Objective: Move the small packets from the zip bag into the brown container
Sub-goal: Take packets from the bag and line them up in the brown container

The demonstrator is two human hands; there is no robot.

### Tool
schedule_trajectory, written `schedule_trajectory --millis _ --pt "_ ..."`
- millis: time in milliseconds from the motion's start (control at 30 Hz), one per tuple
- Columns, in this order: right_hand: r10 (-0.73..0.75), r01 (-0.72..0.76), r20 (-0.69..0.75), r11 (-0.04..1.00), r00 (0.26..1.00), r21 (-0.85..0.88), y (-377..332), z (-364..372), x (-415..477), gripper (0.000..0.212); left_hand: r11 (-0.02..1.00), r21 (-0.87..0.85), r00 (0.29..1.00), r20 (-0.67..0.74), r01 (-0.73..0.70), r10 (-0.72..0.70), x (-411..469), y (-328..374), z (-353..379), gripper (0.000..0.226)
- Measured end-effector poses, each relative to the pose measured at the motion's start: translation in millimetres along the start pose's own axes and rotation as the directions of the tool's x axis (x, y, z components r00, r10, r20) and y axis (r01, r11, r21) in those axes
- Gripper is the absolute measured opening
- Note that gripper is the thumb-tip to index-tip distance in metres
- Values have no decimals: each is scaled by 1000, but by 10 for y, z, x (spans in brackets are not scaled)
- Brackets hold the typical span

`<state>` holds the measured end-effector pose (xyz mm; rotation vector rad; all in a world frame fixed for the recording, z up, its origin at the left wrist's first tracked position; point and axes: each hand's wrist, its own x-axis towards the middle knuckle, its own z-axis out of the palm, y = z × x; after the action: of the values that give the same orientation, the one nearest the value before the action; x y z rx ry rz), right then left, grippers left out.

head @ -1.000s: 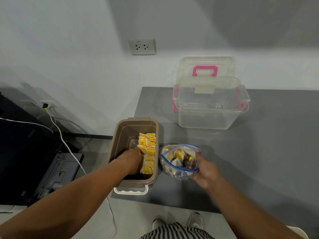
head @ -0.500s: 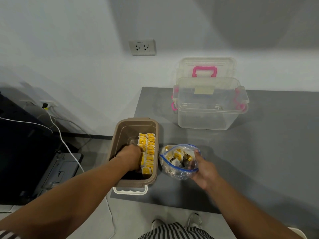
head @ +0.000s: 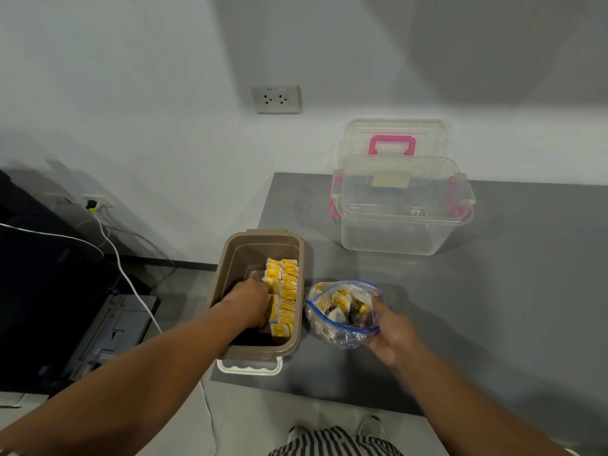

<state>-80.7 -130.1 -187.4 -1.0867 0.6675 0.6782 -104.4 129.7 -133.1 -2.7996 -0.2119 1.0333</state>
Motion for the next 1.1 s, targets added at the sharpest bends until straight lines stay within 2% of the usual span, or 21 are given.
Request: schedule_trajectory --millis 167,267,367,467,600,667,733,800,867,933,1000,1100 --pt "9 -9 -26 1000 1000 -3 -3 16 9 39 1000 -10 999 -50 -14 13 -104 -15 -56 38" --pt "7 -8 -25 1000 1000 -14 -11 12 7 39 994 -105 993 -120 -7 -6 -194 -43 -159 29" --pt "-1 1 4 1000 1000 -27 -32 3 -7 39 963 -266 961 -274 -37 -38 -298 -69 -311 36" --pt "-9 8 -12 999 1000 -54 -46 -13 -13 40 915 -379 901 -433 -141 -40 -409 32 -441 35" --pt "-29 27 -14 995 999 -91 -43 -27 -9 40 812 -430 782 -621 -395 52 -596 424 -585 22" --pt "-36 33 -24 995 999 -98 -39 -48 -11 40 778 -430 776 -621 -458 114 -639 665 -588 21" --pt "-35 33 -21 995 999 -97 -36 -84 -9 41 774 -440 810 -565 -456 155 -620 908 -541 19" --pt "-39 39 5 995 999 -90 -35 -121 -5 41 814 -426 867 -465 -395 178 -503 1126 -459 19" --pt "-50 50 6 994 999 -99 -47 -150 -6 37 896 -307 913 -351 -322 209 -358 1314 -376 25" --pt "-63 60 -22 991 998 -118 -68 -161 -25 32 951 -186 945 -262 -247 195 -243 1435 -306 32" --pt "-71 67 -28 990 997 -122 -78 -170 -32 30 964 -192 960 -245 -186 136 -137 1488 -240 38" --pt "-80 77 -20 990 997 -120 -73 -189 -18 30 962 -215 957 -269 -168 107 -94 1501 -200 38"
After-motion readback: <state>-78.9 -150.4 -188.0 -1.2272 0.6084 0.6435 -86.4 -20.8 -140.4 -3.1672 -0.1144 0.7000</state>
